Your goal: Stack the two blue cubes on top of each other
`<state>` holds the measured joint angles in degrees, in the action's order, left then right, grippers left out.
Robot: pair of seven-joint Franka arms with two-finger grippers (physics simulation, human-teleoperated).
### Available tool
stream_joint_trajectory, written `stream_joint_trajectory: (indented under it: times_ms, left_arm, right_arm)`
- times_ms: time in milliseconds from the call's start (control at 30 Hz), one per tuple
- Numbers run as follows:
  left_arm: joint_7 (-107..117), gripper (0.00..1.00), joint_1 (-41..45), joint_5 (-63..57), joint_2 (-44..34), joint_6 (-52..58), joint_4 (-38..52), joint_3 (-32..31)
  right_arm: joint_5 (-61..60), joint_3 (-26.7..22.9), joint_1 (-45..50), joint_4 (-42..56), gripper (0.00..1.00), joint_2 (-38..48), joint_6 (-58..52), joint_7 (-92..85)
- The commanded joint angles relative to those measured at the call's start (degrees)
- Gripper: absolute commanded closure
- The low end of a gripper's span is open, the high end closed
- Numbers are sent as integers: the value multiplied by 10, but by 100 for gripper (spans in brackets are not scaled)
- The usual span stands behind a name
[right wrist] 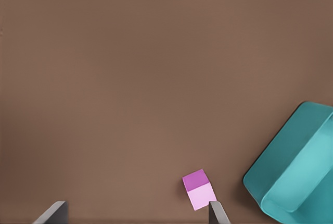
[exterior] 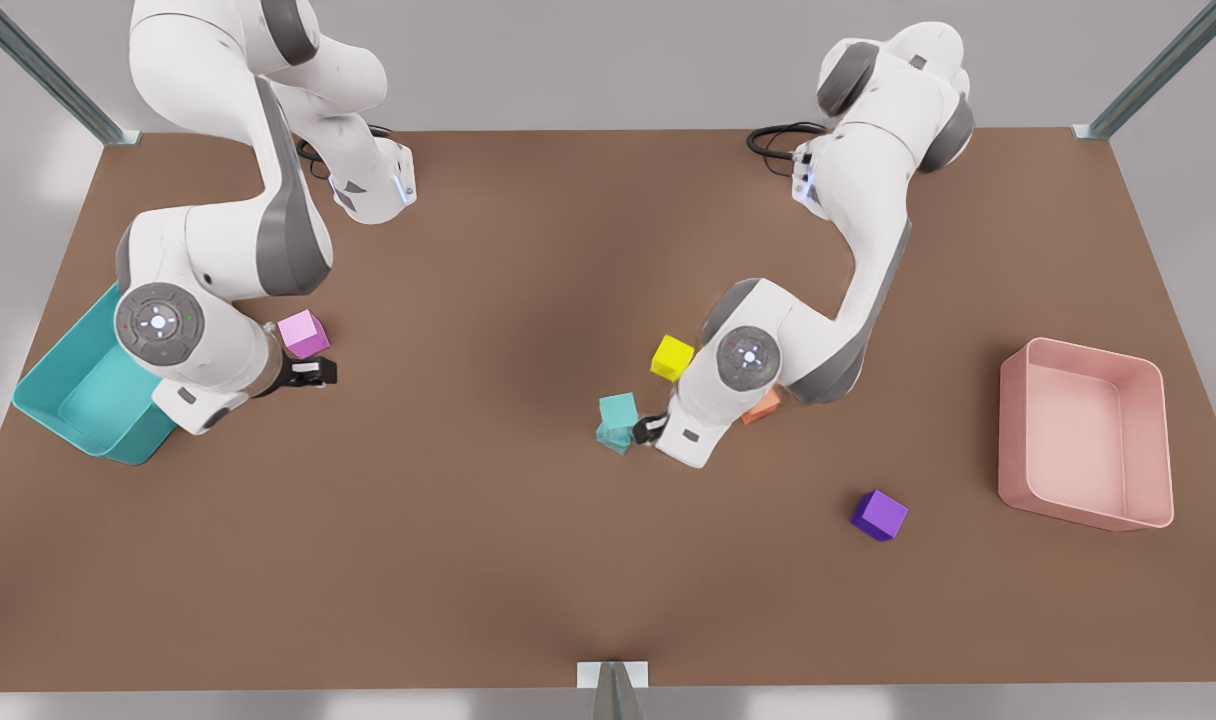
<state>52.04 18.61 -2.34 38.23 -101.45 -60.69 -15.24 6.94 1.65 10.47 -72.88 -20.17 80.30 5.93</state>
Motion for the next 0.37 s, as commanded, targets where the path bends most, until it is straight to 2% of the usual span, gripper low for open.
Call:
stream_joint_trajectory:
  times_ms: [0,67,100,133,167,200,333]
  left_arm:
    - [-77,0,-74,-24,-39,249,22,-1]
    - [-267,0,-147,-53,-41,274,21,-1]
    - [-382,0,-165,-57,-89,293,-9,7]
    - [-478,0,-145,-43,-216,223,-184,68]
    - [-479,0,-136,-3,-244,251,-196,88]
    - [-481,0,-138,36,-247,325,-166,113]
    - [-483,0,-137,52,-247,335,-158,115]
  right_arm:
    - [1,0,1,0,0,0,2,-32]
    - [1,0,0,0,0,0,2,-32]
    - [1,0,1,0,0,0,2,-32]
    - [1,0,1,0,0,0,2,-32]
    - [1,0,0,0,0,0,2,-32]
    - [1,1,0,0,0,0,2,-32]
    - [1,0,1,0,0,0,2,-32]
